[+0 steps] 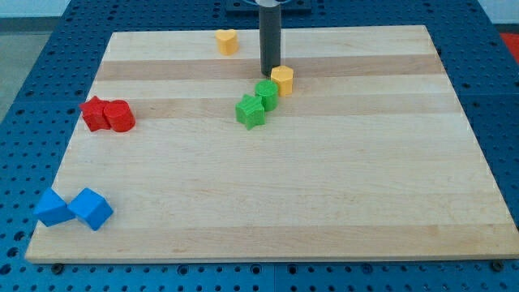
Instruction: Push yellow heart close to the yellow hexagon
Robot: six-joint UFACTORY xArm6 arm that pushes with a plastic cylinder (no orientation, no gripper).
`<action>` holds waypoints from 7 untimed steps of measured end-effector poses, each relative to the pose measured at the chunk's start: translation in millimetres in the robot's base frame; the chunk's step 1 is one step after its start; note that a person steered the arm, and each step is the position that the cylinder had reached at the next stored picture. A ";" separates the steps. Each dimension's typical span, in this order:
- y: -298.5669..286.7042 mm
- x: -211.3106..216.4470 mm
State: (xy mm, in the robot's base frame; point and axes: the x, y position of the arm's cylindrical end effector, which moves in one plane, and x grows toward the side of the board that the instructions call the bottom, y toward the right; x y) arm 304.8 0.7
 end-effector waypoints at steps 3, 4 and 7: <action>-88.7 -17.9; -149.7 -21.2; -128.1 -96.5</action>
State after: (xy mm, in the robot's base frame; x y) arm 208.3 -127.4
